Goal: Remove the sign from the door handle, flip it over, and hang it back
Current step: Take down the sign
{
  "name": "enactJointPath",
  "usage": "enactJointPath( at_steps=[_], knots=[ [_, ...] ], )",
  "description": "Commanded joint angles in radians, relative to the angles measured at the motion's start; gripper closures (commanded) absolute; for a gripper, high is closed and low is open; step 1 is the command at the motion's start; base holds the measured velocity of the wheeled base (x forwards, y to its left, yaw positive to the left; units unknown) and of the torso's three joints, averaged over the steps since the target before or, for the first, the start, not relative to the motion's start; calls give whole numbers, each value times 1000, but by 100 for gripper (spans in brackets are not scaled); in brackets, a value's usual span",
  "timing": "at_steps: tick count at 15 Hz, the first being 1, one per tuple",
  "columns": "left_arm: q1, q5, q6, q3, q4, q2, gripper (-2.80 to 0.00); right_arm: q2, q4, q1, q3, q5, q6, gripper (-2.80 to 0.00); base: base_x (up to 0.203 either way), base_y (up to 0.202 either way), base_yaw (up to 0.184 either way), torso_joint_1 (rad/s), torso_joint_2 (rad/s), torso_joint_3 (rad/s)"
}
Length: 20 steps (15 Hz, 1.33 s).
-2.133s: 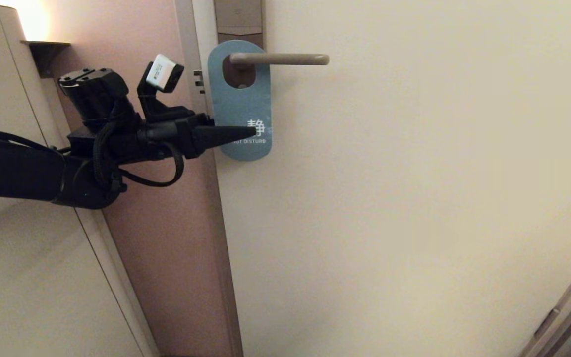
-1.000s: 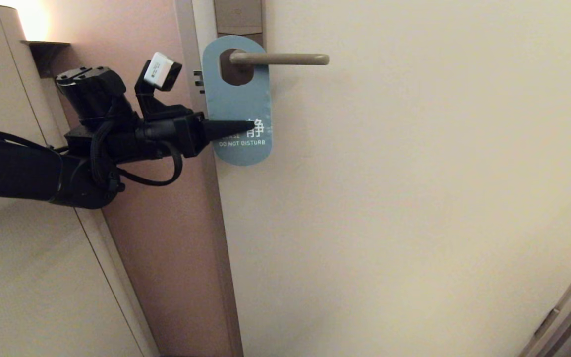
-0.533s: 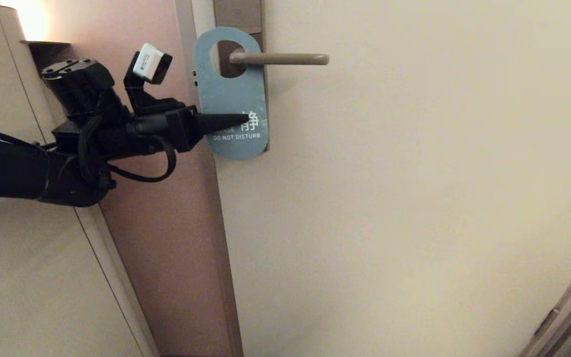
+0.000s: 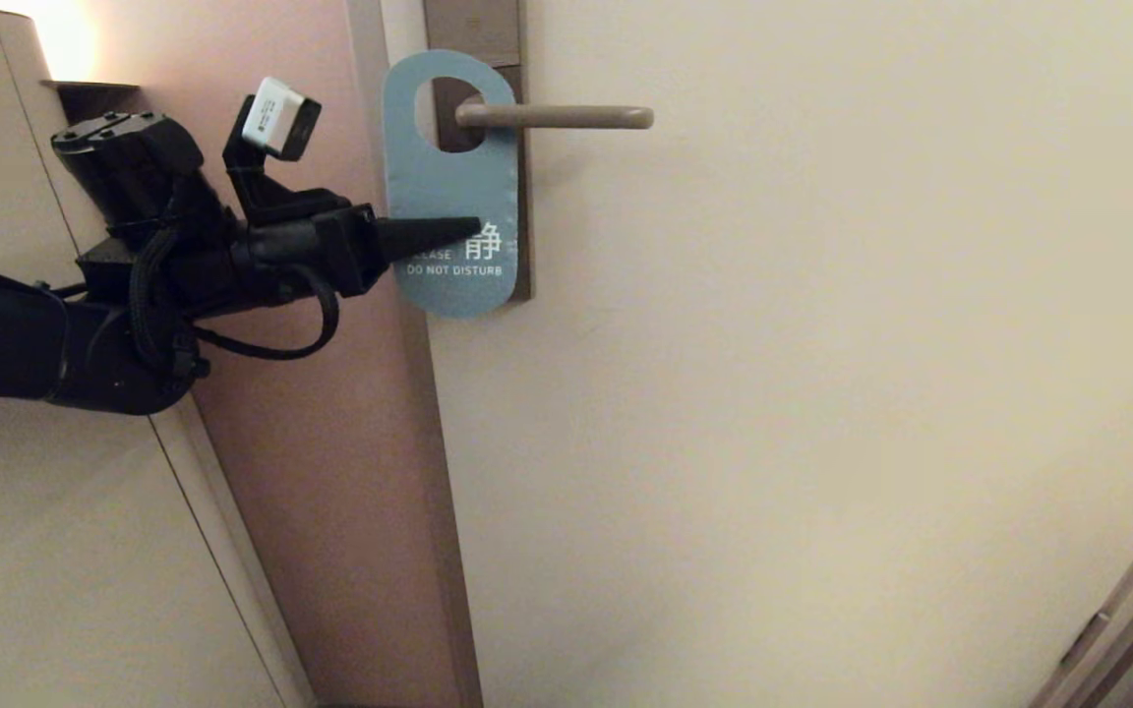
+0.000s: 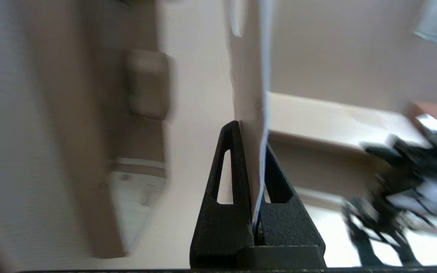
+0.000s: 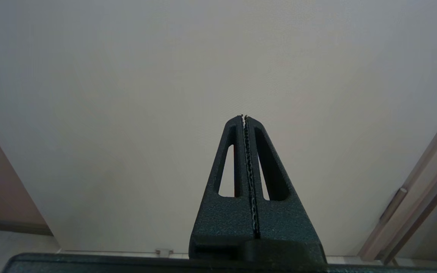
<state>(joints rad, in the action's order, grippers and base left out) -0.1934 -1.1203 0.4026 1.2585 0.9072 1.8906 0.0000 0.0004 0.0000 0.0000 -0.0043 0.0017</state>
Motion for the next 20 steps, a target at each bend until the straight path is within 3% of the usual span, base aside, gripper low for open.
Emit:
enactJointPath(
  at_steps=[1, 6, 8, 11, 14, 17, 20],
  knots=[
    [-5, 48, 1, -3, 4, -11, 0, 0, 0, 0, 0, 0, 0, 0, 0, 0, 0, 0, 0, 0],
    [-57, 294, -101, -7, -24, -23, 0, 0, 0, 0, 0, 0, 0, 0, 0, 0, 0, 0, 0, 0],
    [-84, 390, -170, -19, -106, -54, 0, 0, 0, 0, 0, 0, 0, 0, 0, 0, 0, 0, 0, 0],
    [-112, 420, -194, -42, -179, -104, 0, 0, 0, 0, 0, 0, 0, 0, 0, 0, 0, 0, 0, 0],
    [-151, 523, -194, -110, -179, -144, 0, 0, 0, 0, 0, 0, 0, 0, 0, 0, 0, 0, 0, 0],
    [-187, 538, -194, -110, -181, -148, 0, 0, 0, 0, 0, 0, 0, 0, 0, 0, 0, 0, 0, 0],
    [-244, 662, -195, -110, -188, -150, 0, 0, 0, 0, 0, 0, 0, 0, 0, 0, 0, 0, 0, 0]
  ],
)
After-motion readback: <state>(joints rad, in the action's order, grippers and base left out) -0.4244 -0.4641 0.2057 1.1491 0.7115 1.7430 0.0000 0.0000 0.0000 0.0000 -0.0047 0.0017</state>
